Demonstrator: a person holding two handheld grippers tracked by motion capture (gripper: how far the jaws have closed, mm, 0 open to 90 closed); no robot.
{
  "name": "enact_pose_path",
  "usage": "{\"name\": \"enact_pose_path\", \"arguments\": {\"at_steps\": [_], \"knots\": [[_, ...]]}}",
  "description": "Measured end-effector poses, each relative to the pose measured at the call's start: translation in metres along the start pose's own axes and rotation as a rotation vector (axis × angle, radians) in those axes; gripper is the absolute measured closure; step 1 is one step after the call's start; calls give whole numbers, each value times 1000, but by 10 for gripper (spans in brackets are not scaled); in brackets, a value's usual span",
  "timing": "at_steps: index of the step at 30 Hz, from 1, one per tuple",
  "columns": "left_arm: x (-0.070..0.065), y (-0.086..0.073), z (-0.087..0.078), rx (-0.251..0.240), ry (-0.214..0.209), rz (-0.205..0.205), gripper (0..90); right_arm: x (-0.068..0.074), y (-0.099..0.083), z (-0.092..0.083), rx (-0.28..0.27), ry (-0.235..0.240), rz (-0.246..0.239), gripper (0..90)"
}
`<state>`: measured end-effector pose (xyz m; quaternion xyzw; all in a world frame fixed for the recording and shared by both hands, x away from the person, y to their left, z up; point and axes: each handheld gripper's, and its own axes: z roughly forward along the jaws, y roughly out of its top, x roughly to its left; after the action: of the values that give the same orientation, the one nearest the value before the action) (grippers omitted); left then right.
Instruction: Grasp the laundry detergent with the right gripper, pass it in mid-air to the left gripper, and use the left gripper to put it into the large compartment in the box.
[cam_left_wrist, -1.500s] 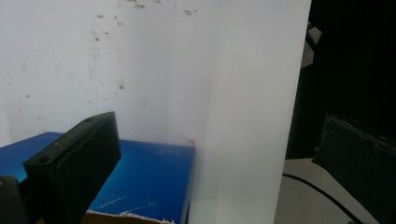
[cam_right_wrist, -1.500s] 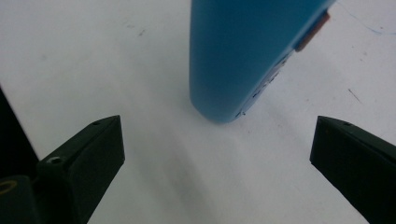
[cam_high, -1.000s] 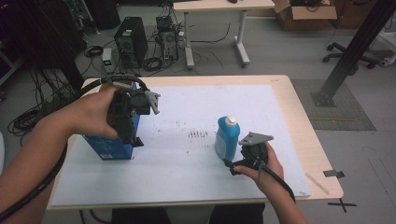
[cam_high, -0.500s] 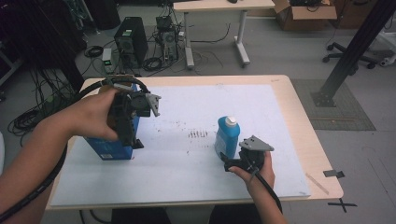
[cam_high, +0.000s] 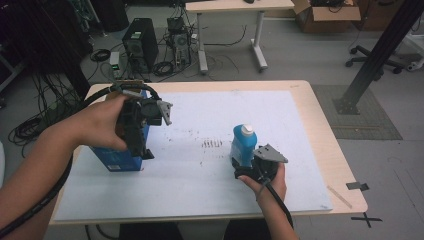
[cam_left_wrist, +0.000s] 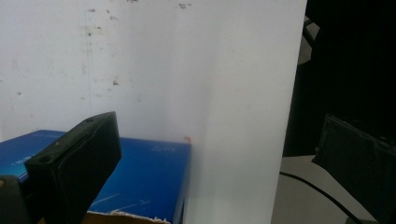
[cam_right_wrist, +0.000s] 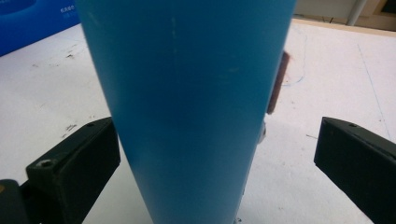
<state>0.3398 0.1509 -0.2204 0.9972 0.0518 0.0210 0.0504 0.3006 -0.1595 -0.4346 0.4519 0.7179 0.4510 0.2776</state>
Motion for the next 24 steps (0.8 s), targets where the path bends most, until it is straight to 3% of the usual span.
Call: {"name": "enact_pose_path", "arguments": {"at_steps": [14, 24], "knots": [[2, -2, 3, -2, -7, 3, 3, 7, 2, 8, -49, -47, 23, 3], [3, -6, 5, -4, -11, -3, 4, 12, 3, 12, -82, -43, 34, 3]]}}
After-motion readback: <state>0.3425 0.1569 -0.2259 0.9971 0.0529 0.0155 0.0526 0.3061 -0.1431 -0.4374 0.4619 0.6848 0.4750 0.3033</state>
